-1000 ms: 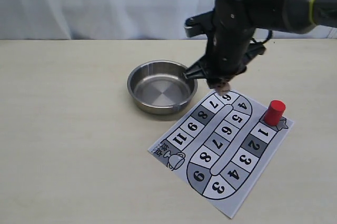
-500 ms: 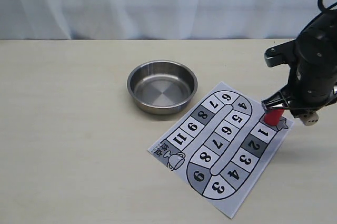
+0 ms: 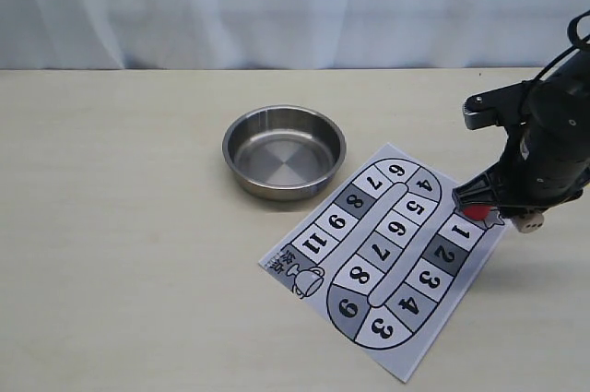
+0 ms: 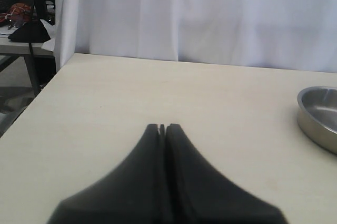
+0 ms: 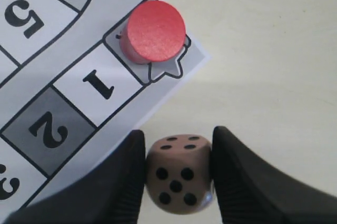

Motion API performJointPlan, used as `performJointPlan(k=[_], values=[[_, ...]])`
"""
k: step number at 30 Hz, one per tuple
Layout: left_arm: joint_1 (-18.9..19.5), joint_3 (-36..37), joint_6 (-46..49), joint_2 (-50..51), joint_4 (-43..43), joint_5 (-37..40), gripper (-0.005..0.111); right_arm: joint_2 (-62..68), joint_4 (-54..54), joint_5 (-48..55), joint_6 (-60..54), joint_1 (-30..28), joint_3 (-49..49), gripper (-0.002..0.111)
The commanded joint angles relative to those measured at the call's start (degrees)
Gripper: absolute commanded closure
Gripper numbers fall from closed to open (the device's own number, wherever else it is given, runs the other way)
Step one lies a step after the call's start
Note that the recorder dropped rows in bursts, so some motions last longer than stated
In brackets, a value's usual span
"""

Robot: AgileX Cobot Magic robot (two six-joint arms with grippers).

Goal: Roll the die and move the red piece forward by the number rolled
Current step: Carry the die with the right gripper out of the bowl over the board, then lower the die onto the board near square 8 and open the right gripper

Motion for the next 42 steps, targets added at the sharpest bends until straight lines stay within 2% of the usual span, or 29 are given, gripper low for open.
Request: performJointPlan(k=[1, 4, 6, 9, 13, 14, 16, 17, 31, 42], values=[[-0.01, -0.30, -0.25, -0.06, -0.12, -0.66, 0.107, -0.36, -0.06, -0.59, 0.36, -0.37, 0.20, 0.104], [-0.01, -0.30, -0.25, -0.06, -0.12, -0.66, 0.107, -0.36, 3.16, -1.67, -0.14, -0.37, 0.20, 0.104], [-0.01, -0.30, -0.25, -0.06, -0.12, -0.66, 0.107, -0.36, 9.72, -4.25, -5.83, -0.37, 0.20, 0.099], [-0.01, -0.30, -0.25, -0.06, -0.12, -0.66, 0.107, -0.36, 27.65, -8.35, -22.24, -0.37, 0.20, 0.079], [-0.01, -0.30, -0.25, -0.06, -0.12, -0.66, 0.107, -0.36, 49.71, -9.56, -41.95, -0.37, 0.08, 0.043], [-0.01, -0.30, -0.25, -0.06, -0.12, -0.66, 0.107, -0.36, 52.79, -9.30, -46.61, -0.37, 0.08, 0.036], [-0.01, -0.30, -0.25, -0.06, -0.12, -0.66, 0.107, -0.36, 54.63, -9.56, -47.09, -0.37, 0.08, 0.023], [-0.01, -0.30, -0.25, -0.06, -0.12, -0.66, 0.107, -0.36, 54.38, -9.98, -46.33, -0.37, 0.08, 0.020], [-0.01, -0.30, -0.25, -0.06, 0.00, -0.66, 0.107, -0.36, 36.50, -10.86, -33.58, -0.37, 0.08, 0.020], [-0.01, -0.30, -0.25, -0.06, -0.12, -0.66, 0.107, -0.36, 34.09, -11.31, -32.72, -0.37, 0.08, 0.023]])
